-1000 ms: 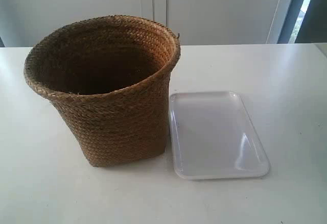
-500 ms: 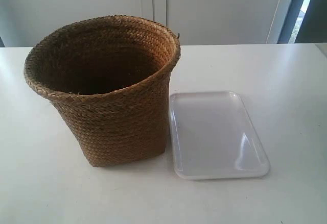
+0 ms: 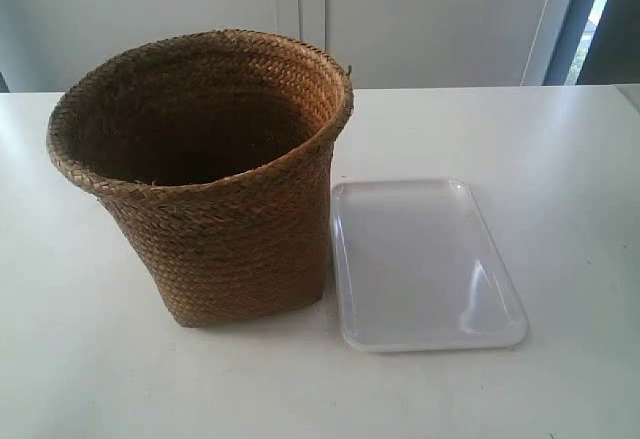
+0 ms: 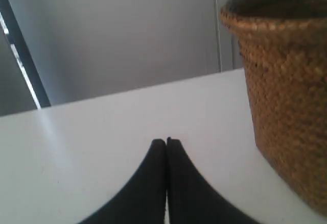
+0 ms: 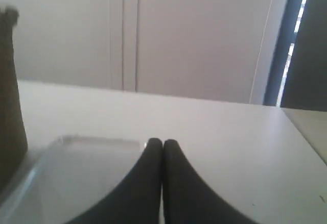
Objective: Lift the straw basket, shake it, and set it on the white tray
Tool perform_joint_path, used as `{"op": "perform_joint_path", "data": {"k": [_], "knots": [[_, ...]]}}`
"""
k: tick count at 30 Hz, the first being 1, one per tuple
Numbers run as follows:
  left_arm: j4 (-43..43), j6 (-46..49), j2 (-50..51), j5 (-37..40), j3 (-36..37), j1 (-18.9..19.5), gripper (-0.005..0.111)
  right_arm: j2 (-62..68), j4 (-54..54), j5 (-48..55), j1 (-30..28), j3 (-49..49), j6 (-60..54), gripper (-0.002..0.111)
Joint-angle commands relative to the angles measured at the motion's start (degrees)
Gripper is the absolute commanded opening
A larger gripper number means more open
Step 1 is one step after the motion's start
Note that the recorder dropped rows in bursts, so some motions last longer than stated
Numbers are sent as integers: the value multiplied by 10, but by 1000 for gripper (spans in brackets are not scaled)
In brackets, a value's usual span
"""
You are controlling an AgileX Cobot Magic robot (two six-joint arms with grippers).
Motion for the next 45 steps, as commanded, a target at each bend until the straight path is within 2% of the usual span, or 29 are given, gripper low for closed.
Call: {"op": "perform_joint_path", "data": {"k": [1,4,7,11,18,27,29,32,36,40,42,45], "knots": [[6,0,-2,-53,2,-3,0,-3,27,-89,-3,3,87,0],[6,0,-2,-52,2,-3,0,-3,27,-126,-3,3,55,0],[5,-24,-2,-52,2,-3,0,-3,27,-183,-3,3,93,0],[4,-155,-2,-53,2,-3,0,-3,29,-251,-3,3,146,0],[4,-265,-2,-86,2,-3,0,-3,30,-247,-3,3,147,0],[-12,-274,-2,-113,-2,-3,0,-3,30,-281,-3,3,162,0],[-32,-250,-2,-101,-25,-2,0,-3,30,-287,-3,-9,160,0],[-100,-146,10,-84,-79,7,0,-3,36,-283,-3,-53,148,0],[-256,19,89,-115,-174,21,0,56,52,-279,-3,-144,127,0],[-327,163,200,-143,-262,25,0,168,91,-279,-3,-240,98,0],[-362,184,284,-143,-304,25,0,242,119,-279,-3,-276,97,0],[-410,164,405,-126,-354,25,0,354,125,-247,-3,-328,97,0]]}}
